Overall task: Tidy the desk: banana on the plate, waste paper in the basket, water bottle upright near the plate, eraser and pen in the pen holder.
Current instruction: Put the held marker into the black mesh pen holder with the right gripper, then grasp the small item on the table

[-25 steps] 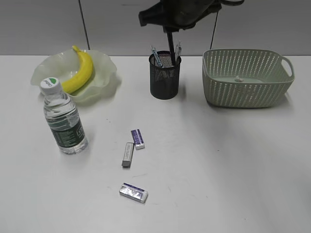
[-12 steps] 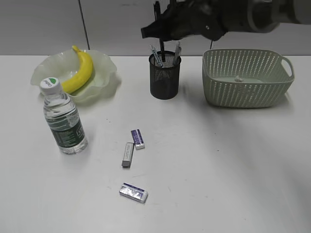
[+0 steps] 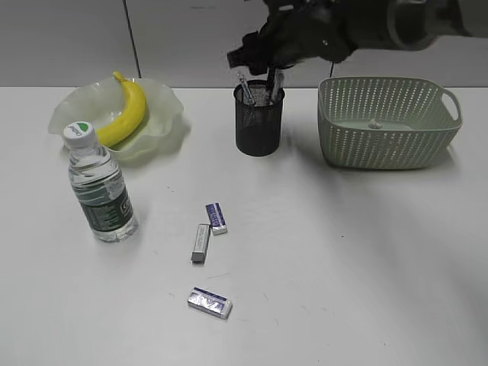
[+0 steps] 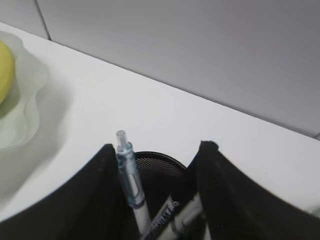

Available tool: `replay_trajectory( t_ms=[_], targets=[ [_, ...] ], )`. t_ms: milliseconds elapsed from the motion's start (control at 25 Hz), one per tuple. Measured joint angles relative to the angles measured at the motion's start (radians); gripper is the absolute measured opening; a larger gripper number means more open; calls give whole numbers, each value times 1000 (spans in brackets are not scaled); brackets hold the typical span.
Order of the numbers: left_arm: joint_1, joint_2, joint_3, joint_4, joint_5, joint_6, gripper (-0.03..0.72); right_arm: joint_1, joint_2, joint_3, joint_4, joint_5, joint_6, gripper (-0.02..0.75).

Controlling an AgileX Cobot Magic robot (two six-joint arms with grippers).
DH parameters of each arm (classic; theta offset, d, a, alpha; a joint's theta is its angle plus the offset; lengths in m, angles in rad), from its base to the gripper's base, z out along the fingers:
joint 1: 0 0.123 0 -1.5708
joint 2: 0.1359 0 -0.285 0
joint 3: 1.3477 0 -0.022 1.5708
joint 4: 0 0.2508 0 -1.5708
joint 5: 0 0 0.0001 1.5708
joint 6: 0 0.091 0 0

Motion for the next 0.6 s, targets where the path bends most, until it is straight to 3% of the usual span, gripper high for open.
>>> replay_trajectory(
  t_ms=[280,440,600],
  targets=[
    [0,0,0,0,0,0,300,0,-209,0,108,367,-87,431],
    [0,0,0,0,0,0,300,1,-350,24,199,618,-256,370],
    [0,0,0,0,0,0,300,1,-534,192,223,735,-293,316]
  ],
)
